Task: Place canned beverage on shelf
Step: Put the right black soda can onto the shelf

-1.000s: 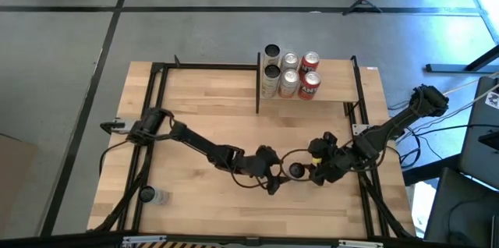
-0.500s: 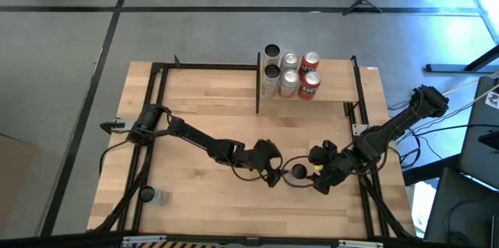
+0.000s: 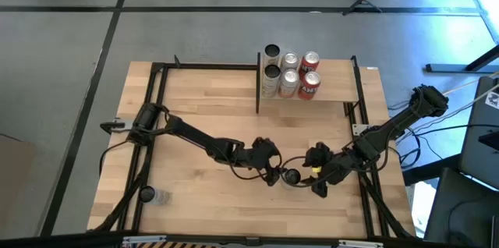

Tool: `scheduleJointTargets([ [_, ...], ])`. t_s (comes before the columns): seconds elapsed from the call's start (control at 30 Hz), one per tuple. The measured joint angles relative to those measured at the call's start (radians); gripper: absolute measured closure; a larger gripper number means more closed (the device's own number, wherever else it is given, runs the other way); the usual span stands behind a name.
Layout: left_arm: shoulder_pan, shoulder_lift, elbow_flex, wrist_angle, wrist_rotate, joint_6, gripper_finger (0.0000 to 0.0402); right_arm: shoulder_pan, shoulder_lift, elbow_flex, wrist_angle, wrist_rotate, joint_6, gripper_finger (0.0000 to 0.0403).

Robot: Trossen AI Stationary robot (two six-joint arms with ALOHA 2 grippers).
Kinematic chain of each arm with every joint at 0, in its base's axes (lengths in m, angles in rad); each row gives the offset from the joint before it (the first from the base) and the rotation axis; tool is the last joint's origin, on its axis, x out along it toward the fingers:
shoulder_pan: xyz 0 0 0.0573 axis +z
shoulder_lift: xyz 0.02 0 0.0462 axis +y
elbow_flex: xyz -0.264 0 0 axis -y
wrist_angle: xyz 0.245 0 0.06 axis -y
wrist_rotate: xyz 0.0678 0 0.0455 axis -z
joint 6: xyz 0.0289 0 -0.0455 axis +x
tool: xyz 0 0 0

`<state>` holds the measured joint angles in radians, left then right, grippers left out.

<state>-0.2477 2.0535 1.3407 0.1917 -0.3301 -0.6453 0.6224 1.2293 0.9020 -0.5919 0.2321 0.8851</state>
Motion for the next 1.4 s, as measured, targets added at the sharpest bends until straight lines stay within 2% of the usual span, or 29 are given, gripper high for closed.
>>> scheduleJointTargets([
  [0.07,0.003,-0.011,0.000,-0.017,0.007,0.001,0.0051,0.000,0.000,0.000,0.018,-0.020,-0.010,0.0102],
  [0.3,-0.012,-0.122,0.000,-0.258,0.010,0.049,0.0051,0.000,0.000,0.000,-0.006,-0.069,-0.012,0.0102],
  [0.4,-0.046,-0.143,0.000,-0.291,0.052,0.077,0.0051,0.000,0.000,0.000,-0.040,-0.068,-0.018,0.0102],
  [0.5,-0.084,-0.141,0.000,-0.275,0.067,0.080,0.0051,0.000,0.000,0.000,-0.078,-0.038,-0.020,0.0102],
  [0.73,-0.112,-0.048,0.000,-0.096,0.084,0.077,0.0051,-0.002,0.043,-0.001,-0.097,0.063,-0.021,0.0102],
  [0.9,-0.109,0.005,0.000,0.016,0.055,0.048,0.0051,-0.001,0.100,-0.001,-0.067,0.063,-0.007,0.0102],
  [1.2,-0.066,0.002,0.000,0.002,0.001,0.026,0.0051,0.000,0.130,-0.001,-0.021,-0.023,0.000,0.0102],
  [1.4,-0.059,0.002,0.000,0.000,0.040,0.027,0.0051,0.000,0.130,-0.001,-0.003,-0.066,0.000,0.0102],
])
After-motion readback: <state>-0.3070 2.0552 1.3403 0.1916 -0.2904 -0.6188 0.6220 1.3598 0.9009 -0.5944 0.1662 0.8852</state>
